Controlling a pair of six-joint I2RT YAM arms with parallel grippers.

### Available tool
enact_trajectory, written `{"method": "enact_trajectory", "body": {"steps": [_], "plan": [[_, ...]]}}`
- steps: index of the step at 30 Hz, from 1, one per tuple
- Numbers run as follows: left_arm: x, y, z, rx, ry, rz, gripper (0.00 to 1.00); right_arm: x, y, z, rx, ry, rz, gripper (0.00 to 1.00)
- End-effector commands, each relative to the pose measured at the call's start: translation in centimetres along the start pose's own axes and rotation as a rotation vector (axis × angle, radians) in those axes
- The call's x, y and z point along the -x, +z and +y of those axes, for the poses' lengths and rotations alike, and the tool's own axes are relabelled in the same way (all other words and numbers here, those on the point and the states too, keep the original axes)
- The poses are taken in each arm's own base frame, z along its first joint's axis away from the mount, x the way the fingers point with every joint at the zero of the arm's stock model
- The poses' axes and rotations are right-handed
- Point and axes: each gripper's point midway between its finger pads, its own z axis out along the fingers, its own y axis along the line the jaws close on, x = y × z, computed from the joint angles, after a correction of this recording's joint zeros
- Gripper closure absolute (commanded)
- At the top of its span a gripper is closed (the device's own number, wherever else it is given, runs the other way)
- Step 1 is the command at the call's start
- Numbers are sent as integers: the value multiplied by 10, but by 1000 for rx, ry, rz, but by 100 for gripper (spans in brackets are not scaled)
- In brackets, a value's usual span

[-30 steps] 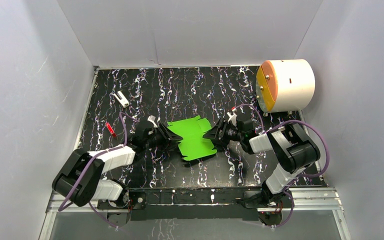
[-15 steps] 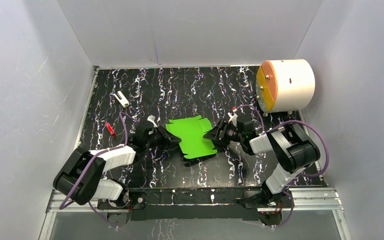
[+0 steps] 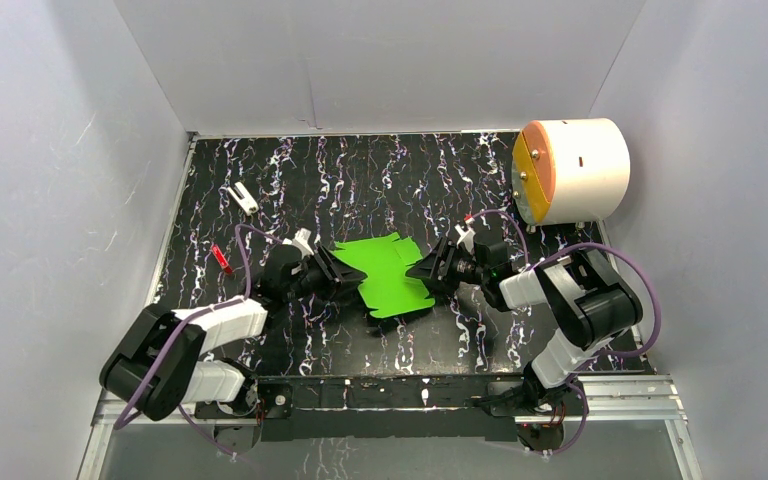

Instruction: Fold the paper box

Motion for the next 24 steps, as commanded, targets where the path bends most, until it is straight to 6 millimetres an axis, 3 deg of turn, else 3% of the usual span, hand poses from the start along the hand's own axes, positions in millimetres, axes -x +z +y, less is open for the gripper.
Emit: {"method": "enact_trajectory", "body": {"steps": [1, 21, 24], "plan": [[-6, -10, -40, -164, 73, 29, 62, 0, -1, 32, 107, -40, 26, 34], [-6, -16, -48, -243, 73, 4, 55, -5, 4, 29, 120, -9, 62, 43], [-8, -12, -40, -211, 43, 19, 55, -3, 4, 32, 130, -16, 64, 43]]}}
